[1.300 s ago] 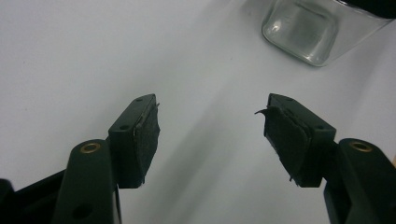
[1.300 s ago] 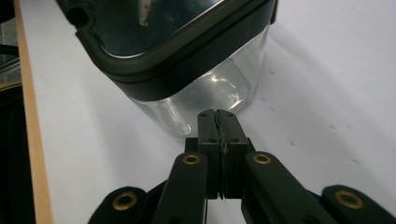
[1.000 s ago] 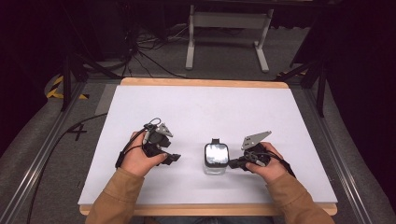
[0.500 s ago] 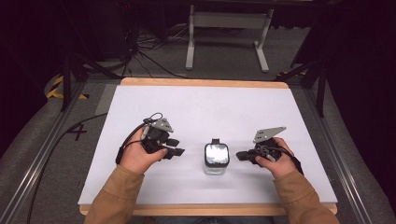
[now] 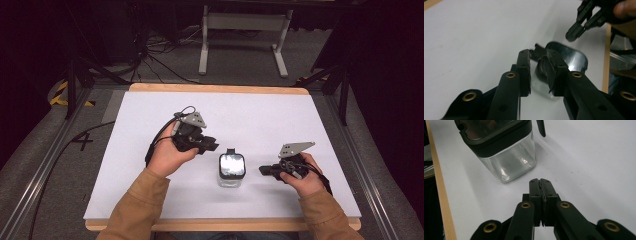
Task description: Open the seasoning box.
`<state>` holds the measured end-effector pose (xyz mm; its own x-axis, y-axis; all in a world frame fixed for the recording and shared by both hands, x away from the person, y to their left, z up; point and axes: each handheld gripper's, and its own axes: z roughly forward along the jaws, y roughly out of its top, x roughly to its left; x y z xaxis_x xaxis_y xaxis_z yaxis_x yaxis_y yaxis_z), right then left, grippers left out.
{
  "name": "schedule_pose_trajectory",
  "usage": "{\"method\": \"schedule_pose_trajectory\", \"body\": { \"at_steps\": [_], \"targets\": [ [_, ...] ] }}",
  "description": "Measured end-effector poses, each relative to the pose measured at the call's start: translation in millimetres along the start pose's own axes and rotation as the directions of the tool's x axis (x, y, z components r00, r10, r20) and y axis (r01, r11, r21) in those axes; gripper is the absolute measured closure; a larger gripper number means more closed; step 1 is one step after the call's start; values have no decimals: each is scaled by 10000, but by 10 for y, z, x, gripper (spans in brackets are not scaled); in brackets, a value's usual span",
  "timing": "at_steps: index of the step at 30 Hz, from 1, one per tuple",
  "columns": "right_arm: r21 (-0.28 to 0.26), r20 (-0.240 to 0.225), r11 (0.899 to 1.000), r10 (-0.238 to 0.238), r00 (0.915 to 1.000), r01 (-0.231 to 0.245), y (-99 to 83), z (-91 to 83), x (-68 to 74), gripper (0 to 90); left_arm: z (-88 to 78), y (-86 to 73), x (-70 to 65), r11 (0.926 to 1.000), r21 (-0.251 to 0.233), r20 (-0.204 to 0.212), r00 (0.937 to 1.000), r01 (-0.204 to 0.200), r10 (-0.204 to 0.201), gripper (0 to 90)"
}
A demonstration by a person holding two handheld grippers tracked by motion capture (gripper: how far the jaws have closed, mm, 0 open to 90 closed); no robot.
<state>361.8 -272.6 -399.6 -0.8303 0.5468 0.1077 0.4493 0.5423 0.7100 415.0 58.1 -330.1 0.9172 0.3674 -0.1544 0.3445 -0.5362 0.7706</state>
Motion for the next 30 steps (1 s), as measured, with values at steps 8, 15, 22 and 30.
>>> {"method": "schedule_pose_trajectory", "body": {
  "at_steps": [8,15,22,30],
  "targets": [
    [-226,66,9997,134,9999,-133,-63,-83,-12,887,347,71,61,9999,-112,550,9984,129,-123,893],
    [-202,22,9998,74,10000,-74,-76,-76,11,874,470,49,63,9996,185,342,9992,210,-216,890],
    [-169,43,9998,141,9999,-141,-91,-63,2,872,553,41,54,9990,311,336,9989,312,-322,873],
    [-198,65,9997,156,9999,-155,-101,-79,2,868,586,37,69,9982,426,394,9982,431,-448,869]
  ]
}}
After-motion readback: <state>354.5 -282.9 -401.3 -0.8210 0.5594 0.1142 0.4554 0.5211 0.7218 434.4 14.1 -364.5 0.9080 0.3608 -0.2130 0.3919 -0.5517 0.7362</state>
